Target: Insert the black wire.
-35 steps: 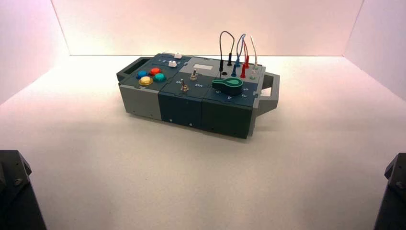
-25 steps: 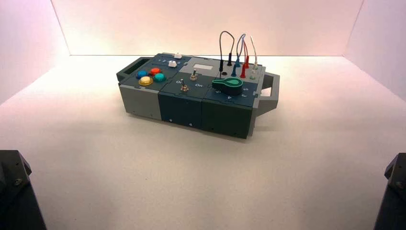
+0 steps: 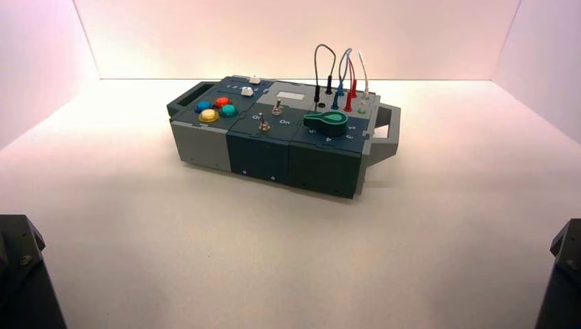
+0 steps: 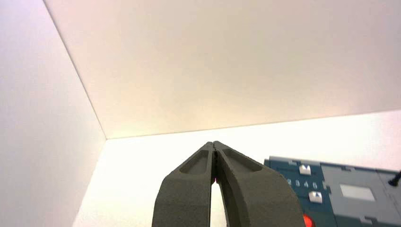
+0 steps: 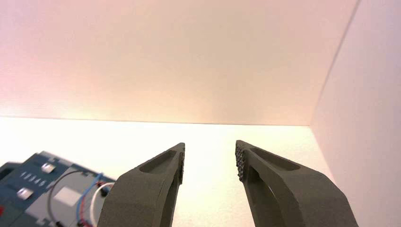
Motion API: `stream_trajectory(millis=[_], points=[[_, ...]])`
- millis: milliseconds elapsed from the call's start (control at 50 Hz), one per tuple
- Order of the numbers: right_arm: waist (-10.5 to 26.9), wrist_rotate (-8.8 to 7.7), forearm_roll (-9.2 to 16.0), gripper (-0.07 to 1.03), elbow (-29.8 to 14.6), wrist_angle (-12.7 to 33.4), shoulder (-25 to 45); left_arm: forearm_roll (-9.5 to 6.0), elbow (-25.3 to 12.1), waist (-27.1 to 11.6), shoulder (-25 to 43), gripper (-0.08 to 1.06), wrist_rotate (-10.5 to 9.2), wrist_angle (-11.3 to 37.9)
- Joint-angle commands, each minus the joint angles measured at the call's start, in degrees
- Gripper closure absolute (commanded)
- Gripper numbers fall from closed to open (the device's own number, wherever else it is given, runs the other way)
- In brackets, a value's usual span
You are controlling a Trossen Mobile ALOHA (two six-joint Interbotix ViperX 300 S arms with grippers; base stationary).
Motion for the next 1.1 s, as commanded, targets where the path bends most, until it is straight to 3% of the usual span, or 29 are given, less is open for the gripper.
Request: stream_trajectory(millis=[20, 260, 460, 560, 700, 860, 1100], points=[[1.05, 0.09, 0.09, 0.39, -2.99, 3.16, -0.79, 0.53, -2.2, -1.67, 0.0, 1.01, 0.7, 1.05], [3.16, -0.18, 0.09, 0.39, -5.1, 8.09, -1.14, 1.32, -3.52, -5.98, -0.09, 1.01, 3.52, 4.48], [5.8, -0.18, 0.09, 0.39, -6.94, 13.18, -0.35, 1.32, -4.13, -8.53, -0.35, 1.01, 4.13, 6.06], [6.59, -0.53, 0.09, 0.39, -9.32, 20.04, 1.67, 1.41, -5.01, -11.07, -0.35, 1.01, 5.54, 8.53], [6.68, -1.41, 0.09, 0.39, -11.25, 24.35, 2.37, 1.41, -5.8, -12.48, -0.18, 1.01, 8.0, 11.25], [6.86, -2.37, 0.18, 0.39, -12.83, 26.81, 2.46, 1.41, -6.5, -13.89, -0.18, 1.01, 8.35, 13.1], [9.32, -2.46, 0.26, 0.39, -14.77, 30.94, 3.34, 1.41, -7.65, -16.08, 0.09, 1.01, 9.05, 16.35]])
